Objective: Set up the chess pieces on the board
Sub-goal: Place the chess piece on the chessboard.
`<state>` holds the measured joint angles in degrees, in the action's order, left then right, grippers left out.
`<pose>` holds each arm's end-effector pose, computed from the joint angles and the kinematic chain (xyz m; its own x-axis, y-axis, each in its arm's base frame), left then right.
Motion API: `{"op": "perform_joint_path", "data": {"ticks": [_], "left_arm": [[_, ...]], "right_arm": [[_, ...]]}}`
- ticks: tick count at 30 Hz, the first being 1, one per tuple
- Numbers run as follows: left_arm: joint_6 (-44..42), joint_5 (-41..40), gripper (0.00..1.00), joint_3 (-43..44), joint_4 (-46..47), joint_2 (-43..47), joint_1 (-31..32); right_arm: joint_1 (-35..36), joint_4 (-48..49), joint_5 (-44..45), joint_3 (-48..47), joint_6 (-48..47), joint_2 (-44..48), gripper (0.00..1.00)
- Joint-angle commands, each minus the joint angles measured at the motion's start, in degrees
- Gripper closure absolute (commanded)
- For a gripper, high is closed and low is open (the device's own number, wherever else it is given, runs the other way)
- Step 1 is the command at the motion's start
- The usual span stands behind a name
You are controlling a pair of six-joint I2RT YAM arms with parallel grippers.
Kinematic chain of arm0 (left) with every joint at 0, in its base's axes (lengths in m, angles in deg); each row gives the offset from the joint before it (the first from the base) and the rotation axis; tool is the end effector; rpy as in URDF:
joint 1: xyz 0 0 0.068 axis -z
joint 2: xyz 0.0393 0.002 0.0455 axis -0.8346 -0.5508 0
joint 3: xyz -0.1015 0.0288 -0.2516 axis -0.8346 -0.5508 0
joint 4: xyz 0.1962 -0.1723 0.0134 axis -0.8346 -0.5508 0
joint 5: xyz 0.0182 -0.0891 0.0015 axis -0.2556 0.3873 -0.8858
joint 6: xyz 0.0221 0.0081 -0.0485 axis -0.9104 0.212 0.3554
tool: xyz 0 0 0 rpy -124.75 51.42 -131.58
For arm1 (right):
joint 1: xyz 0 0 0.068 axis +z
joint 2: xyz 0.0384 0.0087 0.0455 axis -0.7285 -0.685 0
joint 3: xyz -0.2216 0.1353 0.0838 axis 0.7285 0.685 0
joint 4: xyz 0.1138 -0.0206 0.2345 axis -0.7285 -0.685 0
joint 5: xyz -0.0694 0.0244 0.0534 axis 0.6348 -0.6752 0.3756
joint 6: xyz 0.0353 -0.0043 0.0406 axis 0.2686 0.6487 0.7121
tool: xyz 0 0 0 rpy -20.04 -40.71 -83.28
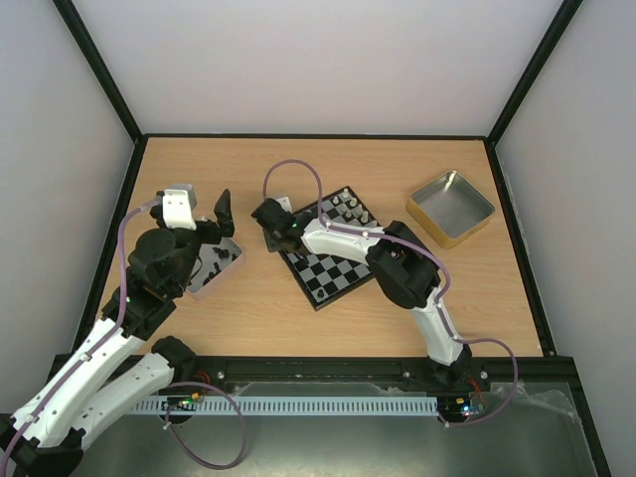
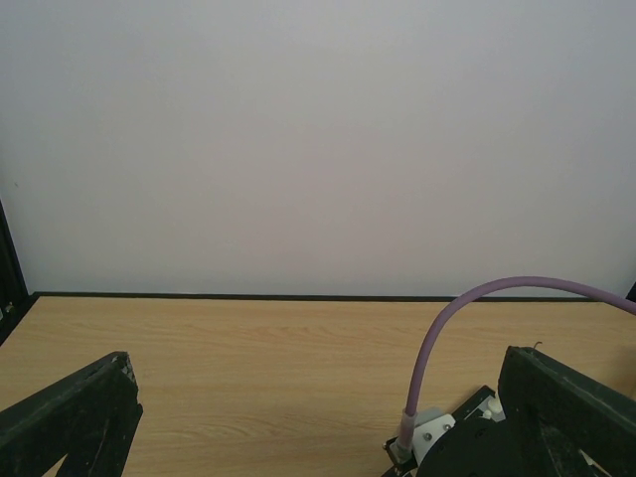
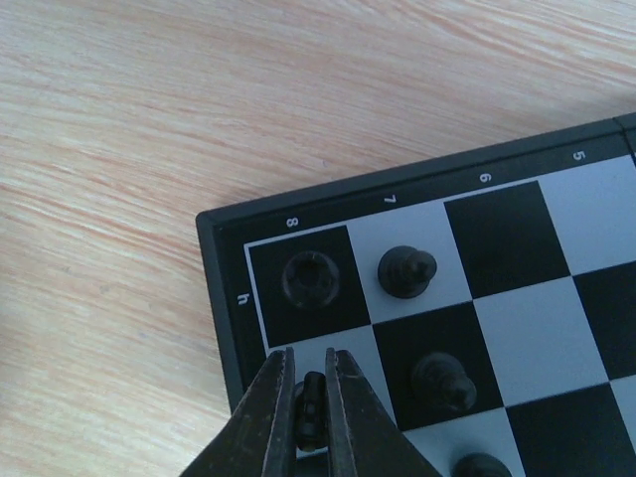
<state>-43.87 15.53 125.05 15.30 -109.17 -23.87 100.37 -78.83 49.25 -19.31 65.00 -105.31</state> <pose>0.1371 -0.0705 0.3600 0.0313 -0.1705 -0.9849 0.1494 0.9751 -0.1640 0.2854 0.3776 0.1695 -0.7699 -0.2372 -0.5924 -0.4132 0.8928 0.1795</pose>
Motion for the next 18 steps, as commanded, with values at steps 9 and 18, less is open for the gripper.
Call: {"op": "perform_joint_path", "data": {"ticks": [9, 18], "left_arm": [[0.3, -0.6, 0.00, -0.6, 0.9, 0.0, -0.3], [0.3, -0.7, 0.00, -0.6, 0.9, -0.1, -0.2]], "right_arm": [[-0.3, -2.9, 1.2, -2.3, 1.4, -2.0, 0.87], [-0.2, -2.8, 2.3, -1.7, 1.3, -0.6, 0.83]]}}
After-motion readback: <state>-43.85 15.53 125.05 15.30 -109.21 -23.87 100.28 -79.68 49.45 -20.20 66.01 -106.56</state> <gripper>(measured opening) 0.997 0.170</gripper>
